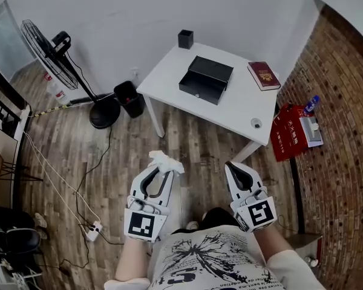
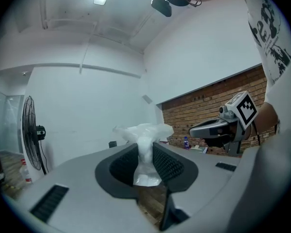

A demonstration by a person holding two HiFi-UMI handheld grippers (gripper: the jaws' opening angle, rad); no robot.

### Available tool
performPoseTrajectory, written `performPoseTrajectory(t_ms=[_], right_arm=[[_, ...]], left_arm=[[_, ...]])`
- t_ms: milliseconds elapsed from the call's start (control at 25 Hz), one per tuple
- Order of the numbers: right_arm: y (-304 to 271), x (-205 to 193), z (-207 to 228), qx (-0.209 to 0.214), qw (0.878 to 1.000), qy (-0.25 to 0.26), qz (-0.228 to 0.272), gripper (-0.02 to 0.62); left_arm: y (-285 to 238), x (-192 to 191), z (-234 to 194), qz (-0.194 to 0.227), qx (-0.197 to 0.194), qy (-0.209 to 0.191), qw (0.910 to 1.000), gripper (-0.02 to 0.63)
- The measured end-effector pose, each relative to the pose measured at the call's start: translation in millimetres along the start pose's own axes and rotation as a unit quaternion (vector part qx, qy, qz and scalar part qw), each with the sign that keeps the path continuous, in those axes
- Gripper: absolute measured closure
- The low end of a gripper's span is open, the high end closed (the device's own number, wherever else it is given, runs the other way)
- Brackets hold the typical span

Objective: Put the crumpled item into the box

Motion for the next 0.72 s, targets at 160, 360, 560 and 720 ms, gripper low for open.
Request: performPoseTrajectory(t_ms=[160,360,560,720], right_arm=[[-38,-2,18,0.013,1.000,-0.002,-0.006,0.581],[-96,-5,58,0.026,1.000,-0.013,-0.010,0.581],[-166,13,125,0.023,0.999,-0.031,-0.012,0.581],[-216,26,179,0.023,0.999,-0.027,-0.014,0.581]], left_arm=[[-27,-12,-19,-0.009,0.002,0.001,1.0000,0.503],[-79,-23,-46,-0.017,0.017,-0.005,0.9997,0.503],[-160,-18,-80,-0.022,0.025,-0.021,0.9992,0.503],[-227,-19,-103,-0.022,0.029,-0.018,0.9992,0.503]])
Point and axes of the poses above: the fingertips, and each gripper's own axes: y backward along the fingers, z to its right, x out of its top, the point moved 8 cm from there along y, backward along the fingers, and after that the axes turned 9 degrees about -y, right-handed, at the moved point
